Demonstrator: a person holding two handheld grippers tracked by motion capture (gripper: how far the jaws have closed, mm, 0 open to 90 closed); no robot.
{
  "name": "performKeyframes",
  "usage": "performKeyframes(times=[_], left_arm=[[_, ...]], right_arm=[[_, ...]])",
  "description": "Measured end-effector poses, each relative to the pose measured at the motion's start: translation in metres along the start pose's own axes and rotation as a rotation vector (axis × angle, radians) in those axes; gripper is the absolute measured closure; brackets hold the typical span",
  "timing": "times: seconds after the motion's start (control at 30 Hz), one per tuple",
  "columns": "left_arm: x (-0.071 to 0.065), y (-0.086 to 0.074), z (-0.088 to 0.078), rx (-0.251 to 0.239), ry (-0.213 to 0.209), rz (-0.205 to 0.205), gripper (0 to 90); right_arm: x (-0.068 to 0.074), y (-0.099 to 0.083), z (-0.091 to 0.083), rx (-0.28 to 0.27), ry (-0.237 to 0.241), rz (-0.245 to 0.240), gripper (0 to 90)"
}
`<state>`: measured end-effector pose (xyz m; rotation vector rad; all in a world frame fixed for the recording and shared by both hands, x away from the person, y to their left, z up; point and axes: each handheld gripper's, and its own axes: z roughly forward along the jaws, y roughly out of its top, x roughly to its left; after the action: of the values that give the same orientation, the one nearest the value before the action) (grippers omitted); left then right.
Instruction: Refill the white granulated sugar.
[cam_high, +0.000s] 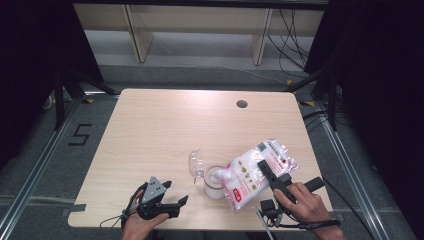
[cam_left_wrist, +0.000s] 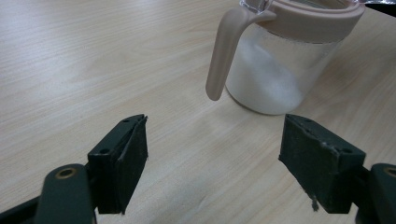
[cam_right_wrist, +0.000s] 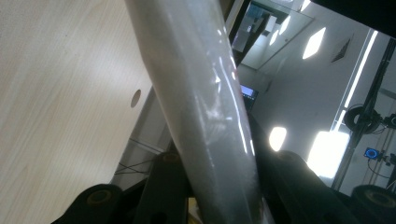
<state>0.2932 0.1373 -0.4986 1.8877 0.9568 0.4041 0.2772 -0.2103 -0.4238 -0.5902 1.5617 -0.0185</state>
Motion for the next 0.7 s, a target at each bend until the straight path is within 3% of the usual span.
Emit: performKeyframes(times=[0.7], left_arm=[[0.0, 0.0, 0.0, -0.002, 0.0, 0.0, 23.2]], right_arm=[[-0.0001, -0.0001, -0.0005, -0.004, -0.008, 0.004, 76.4]])
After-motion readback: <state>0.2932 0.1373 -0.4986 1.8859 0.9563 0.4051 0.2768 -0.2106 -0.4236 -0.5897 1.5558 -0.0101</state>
